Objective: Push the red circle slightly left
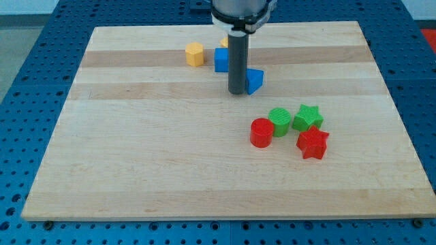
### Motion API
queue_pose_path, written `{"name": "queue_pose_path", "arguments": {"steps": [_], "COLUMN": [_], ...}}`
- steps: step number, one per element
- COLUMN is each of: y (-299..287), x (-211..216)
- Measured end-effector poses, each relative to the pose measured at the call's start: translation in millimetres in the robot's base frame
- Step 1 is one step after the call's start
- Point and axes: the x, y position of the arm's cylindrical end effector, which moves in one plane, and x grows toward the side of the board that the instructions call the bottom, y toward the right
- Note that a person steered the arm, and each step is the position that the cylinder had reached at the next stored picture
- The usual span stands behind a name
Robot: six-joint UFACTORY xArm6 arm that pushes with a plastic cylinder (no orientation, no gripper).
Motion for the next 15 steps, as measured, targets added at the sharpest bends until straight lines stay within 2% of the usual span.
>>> {"name": "queue_pose_path", "arguments": {"steps": [1,3,4,5,7,8,10,12,13,14,15], "y": [15.7,142.6,165.6,174.9,173.8,151.8,62.8,9.3,3.9,3.0,25.8], "x": [29.7,29.9,45.1,96.0,99.8,92.7,92.5,77.4,72.5,89.7,96.8]}}
